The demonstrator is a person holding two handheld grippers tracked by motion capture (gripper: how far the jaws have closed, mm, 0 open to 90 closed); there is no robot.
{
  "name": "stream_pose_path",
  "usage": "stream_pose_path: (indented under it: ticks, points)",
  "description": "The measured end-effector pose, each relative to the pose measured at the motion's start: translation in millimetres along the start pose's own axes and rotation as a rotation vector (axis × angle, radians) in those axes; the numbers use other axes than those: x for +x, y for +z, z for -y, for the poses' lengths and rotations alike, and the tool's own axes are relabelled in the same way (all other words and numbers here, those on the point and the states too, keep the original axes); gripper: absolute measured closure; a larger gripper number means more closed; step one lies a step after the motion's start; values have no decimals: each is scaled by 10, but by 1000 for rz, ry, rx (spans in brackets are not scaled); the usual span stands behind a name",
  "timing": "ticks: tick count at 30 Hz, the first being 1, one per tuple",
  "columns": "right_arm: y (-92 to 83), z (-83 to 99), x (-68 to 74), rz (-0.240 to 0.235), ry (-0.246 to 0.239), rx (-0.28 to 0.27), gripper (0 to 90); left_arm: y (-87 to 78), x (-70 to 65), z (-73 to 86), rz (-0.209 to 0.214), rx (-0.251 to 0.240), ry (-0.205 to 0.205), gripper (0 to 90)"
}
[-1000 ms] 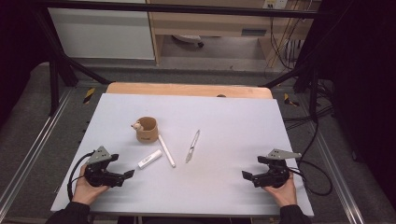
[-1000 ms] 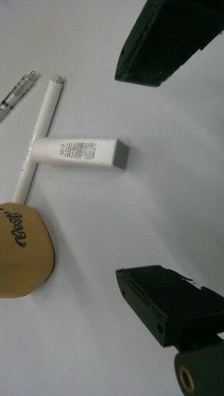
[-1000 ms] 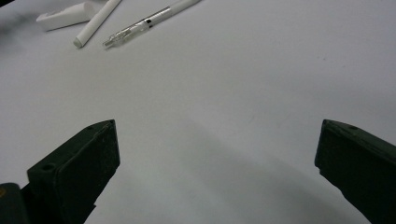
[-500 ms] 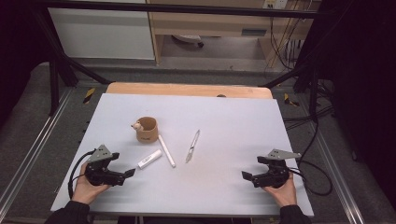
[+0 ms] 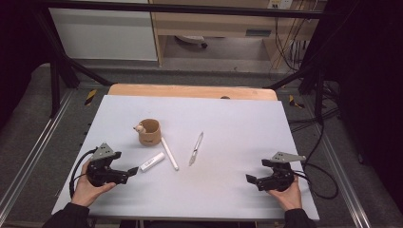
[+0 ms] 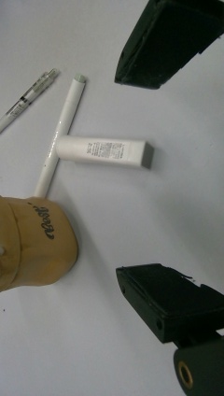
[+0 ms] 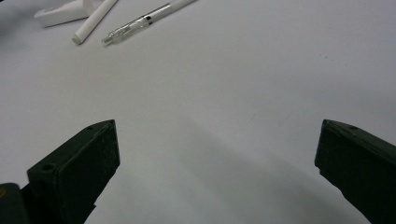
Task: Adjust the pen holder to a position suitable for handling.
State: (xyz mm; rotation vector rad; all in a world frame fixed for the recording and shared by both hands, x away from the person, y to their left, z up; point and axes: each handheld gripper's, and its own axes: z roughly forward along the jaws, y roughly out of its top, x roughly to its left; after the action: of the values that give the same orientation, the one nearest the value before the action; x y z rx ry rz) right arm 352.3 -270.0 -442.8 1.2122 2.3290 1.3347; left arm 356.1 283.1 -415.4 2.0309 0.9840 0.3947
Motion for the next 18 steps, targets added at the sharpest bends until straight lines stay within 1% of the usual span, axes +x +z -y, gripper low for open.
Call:
stream_pose_path:
  ticks: [3,9,11,12,14,18]
  points:
    - [-1,0,-3,1,-3,0,5,-2,16,-68,-15,-2,5,72]
    - [1,0,-2,2,-2,3,5,3,33,-167,-7,-7,8,76]
    - [1,0,-2,2,-2,3,5,4,40,-185,-9,-7,7,77]
    - [1,1,-2,2,-3,3,5,5,60,-224,-16,-6,9,78]
    - [0,1,-1,2,-3,6,5,12,83,-260,-18,-14,-1,83]
    - [1,1,-2,2,-5,6,5,37,111,-315,-28,-12,-5,88]
